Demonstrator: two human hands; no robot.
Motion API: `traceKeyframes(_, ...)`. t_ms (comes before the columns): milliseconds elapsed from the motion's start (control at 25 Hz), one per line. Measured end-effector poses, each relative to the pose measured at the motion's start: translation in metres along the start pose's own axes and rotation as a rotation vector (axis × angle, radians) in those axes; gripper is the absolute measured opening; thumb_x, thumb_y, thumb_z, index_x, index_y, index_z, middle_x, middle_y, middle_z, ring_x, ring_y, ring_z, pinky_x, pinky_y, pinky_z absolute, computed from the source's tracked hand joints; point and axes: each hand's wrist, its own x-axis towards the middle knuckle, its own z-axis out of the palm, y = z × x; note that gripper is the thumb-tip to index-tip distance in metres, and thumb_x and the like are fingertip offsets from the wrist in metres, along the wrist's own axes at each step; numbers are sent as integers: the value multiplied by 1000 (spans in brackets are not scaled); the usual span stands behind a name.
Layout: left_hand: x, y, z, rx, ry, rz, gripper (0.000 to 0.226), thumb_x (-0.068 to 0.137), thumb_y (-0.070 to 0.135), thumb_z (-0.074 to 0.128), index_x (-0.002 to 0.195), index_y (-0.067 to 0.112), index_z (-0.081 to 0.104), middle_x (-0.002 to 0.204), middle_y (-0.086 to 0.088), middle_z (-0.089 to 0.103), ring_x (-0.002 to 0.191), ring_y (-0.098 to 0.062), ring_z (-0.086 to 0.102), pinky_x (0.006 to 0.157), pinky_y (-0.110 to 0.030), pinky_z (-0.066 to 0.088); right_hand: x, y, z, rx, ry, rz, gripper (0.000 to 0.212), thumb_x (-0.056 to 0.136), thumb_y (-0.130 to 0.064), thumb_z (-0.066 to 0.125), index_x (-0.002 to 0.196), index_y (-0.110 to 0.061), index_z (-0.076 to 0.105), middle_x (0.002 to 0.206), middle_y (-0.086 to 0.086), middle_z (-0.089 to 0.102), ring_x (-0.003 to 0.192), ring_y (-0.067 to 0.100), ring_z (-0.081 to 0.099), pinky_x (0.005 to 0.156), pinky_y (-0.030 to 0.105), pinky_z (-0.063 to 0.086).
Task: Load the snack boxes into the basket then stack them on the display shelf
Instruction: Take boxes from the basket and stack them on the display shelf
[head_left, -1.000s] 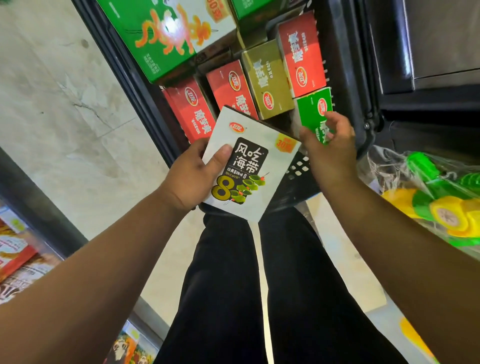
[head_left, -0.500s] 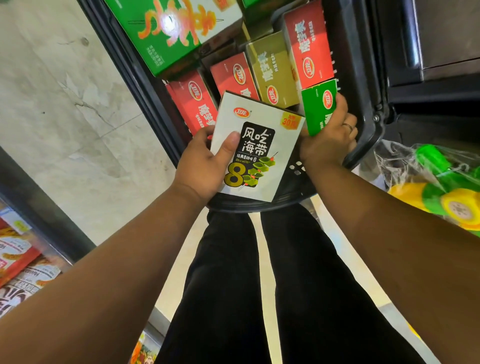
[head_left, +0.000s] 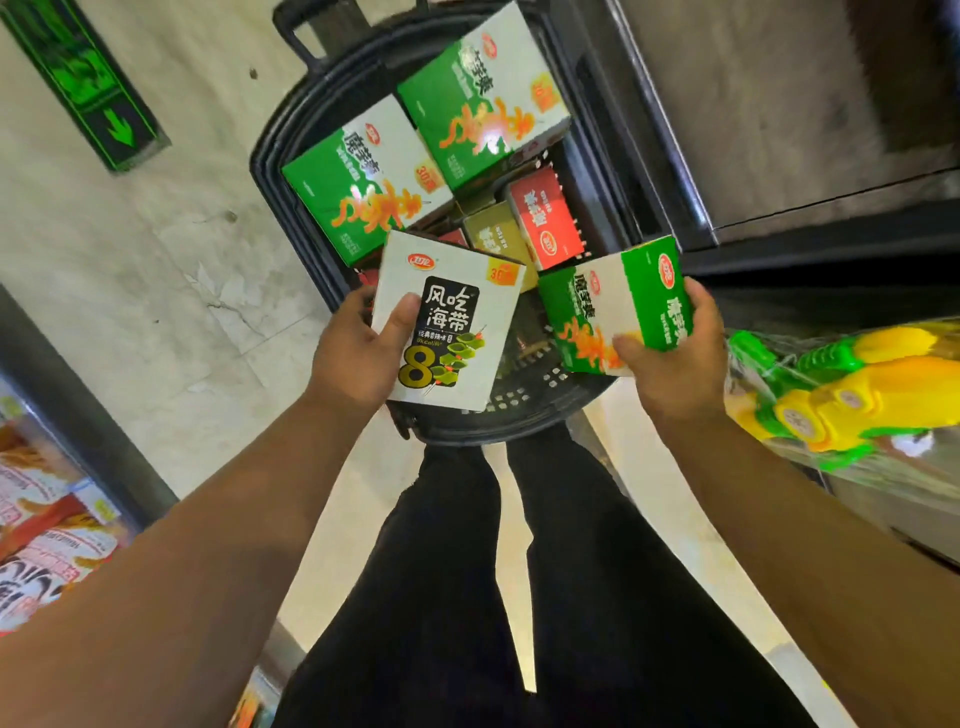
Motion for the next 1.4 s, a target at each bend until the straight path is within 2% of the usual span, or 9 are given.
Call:
traceKeyframes(120,-33,29,-24,-72,4,62,43,97,48,50,128,19,58,113,7,65,98,-11,63,81,-26,48,-31,-38,-48,52,-133,-61,79,73,-2,79,138,-32,45,127,1,57,107,14,60,94,33,52)
traceKeyframes(320,-103,81,-69,-196,20,117,25,100,44,47,117,28,58,106,8,65,89,-3,63,70,-16,46,-91,-113,-123,-3,-162,-279,84,62,-19,86,136,-35,50,123,4,51,110,14,55,101,37,46)
traceKeyframes(480,-154,127,-111,-192,28,214,24,99,47,46,114,31,56,96,15,64,84,0,62,80,-27,50,-143,-160,-185,314,-164,-319,76,67,9,80,129,-23,49,118,5,57,95,-5,61,81,14,49)
traceKeyframes(600,-189,157,-129,-166,-25,309,29,99,48,46,117,28,58,92,18,64,83,-1,64,76,-23,53,-178,-179,-222,504,-146,-305,79,53,5,85,118,-25,51,117,6,58,94,3,63,74,20,53)
traceKeyframes(760,-239,190,-131,-164,-84,371,31,97,52,43,113,28,56,87,19,62,79,-1,62,63,-20,48,-212,-183,-259,804,-119,-186,75,53,0,83,118,-27,59,106,11,68,84,25,69,77,40,58)
traceKeyframes(920,-293,206,-115,-132,-184,418,62,73,74,43,115,31,60,97,15,68,87,-10,68,71,-28,54,-247,-185,-297,896,-102,-188,52,72,-3,67,119,-23,58,76,3,72,62,18,68,59,32,59)
traceKeyframes(1080,-338,207,-86,-161,-253,456,52,68,74,47,98,35,63,92,13,73,80,-10,73,72,-32,56,-271,-160,-337,892,-64,-181,34,86,-1,61,111,-23,62,80,1,72,62,16,69,54,29,57)
traceKeyframes(1280,-404,208,-29,-190,-340,476,32,95,52,50,108,25,63,86,9,76,74,-12,74,57,-32,59,-300,-104,-398,926,-12,-142,33,89,-3,60,116,-22,59,82,5,70,67,19,67,64,35,57)
traceKeyframes(1400,-437,208,11,-105,-360,491,46,90,62,53,110,22,65,95,1,76,84,-22,74,76,-52,60,-320,-69,-440,890,58,-126,37,86,-5,66,117,-23,58,92,7,69,70,20,70,62,34,58)
